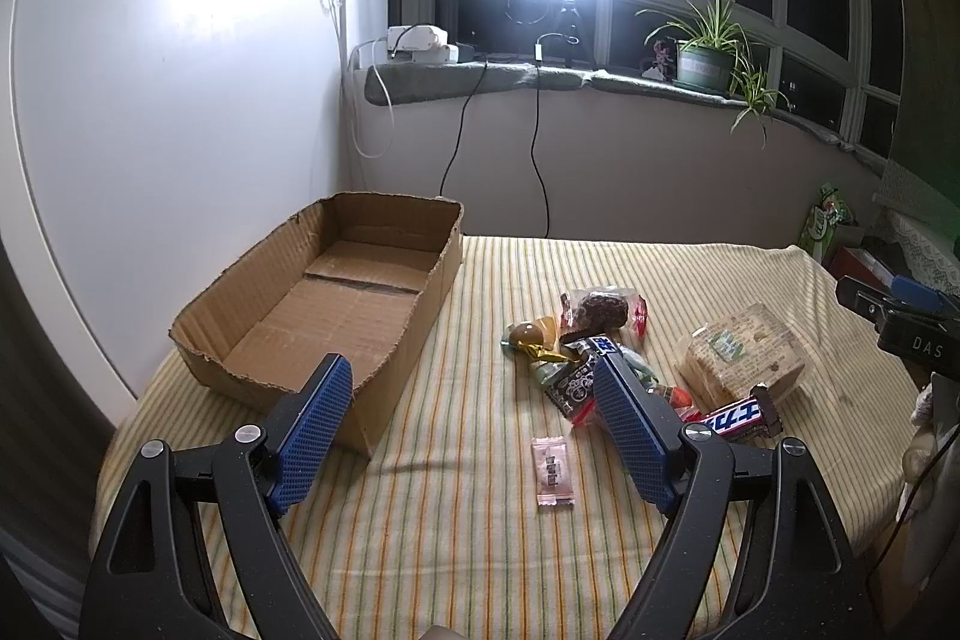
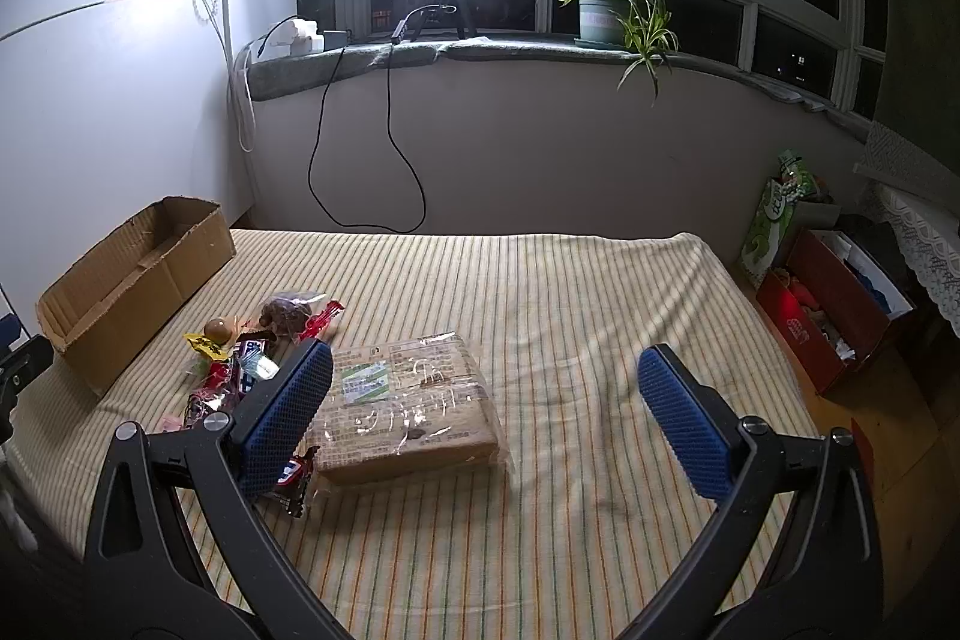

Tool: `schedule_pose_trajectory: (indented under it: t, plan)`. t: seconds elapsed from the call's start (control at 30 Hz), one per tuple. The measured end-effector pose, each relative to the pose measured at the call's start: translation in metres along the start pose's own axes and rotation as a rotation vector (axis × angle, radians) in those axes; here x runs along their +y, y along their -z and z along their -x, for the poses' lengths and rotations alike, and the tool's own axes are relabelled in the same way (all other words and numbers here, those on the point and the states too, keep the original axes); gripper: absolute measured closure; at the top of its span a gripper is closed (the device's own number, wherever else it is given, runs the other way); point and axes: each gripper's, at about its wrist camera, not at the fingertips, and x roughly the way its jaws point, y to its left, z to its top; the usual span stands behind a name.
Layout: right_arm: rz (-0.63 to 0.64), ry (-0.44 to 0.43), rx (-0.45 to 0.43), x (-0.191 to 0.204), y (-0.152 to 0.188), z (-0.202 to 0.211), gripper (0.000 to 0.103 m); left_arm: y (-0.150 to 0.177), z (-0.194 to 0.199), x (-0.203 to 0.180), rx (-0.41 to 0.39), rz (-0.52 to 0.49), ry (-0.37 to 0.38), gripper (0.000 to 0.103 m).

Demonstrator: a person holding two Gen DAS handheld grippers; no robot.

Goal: Organize snacks

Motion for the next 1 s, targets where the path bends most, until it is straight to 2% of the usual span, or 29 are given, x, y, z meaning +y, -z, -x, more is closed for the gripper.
schedule_pose_trajectory:
  t: [1.0]
  plan:
    - [-0.001,-0.01,0.015,0.0,0.0032,-0.0029,0.0,0.0028,-0.0017,-0.0031,0.005,-0.002,0.001,0.02]
